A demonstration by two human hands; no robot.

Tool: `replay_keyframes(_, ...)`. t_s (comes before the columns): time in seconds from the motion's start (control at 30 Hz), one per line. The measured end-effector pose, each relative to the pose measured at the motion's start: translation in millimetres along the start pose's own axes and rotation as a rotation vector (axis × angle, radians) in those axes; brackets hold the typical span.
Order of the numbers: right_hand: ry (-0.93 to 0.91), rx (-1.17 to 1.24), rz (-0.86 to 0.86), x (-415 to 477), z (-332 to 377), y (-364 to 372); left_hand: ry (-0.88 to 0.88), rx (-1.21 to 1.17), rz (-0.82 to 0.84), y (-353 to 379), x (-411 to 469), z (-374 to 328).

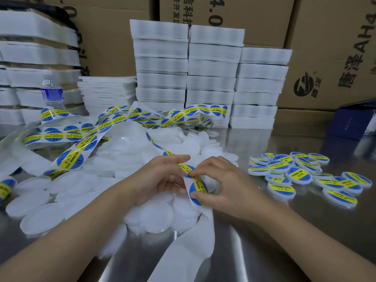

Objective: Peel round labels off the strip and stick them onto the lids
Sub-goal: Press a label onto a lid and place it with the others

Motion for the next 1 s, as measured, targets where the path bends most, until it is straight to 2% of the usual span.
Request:
replay_keyframes(0.27,-0.022,0.051,-0.048,1.0,0.7,-3.1,-0.007,0.132,0.000,-0.7,-1.1,1.4)
replay_keyframes(0.67,0.040,0.009,-0.134,1.0,-1.0,-11.1,0.023,0.163,-0.016,-1.3,-0.6,-2.2)
replay_keyframes(1.0,-0.056,-0.026,-0.200,-0.5,8.8,-18.4,0.022,0.087,-0.050,-5.8,1.3,-2.4)
Point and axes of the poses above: each hand's wrist, its own x-axis towards the middle knuckle, its own y-axis out of the palm, z = x × y, the point moved 8 cm from there along x, towards the middle knuckle, and after that the axes turned 12 degrees about x, right-handed, at the moved point
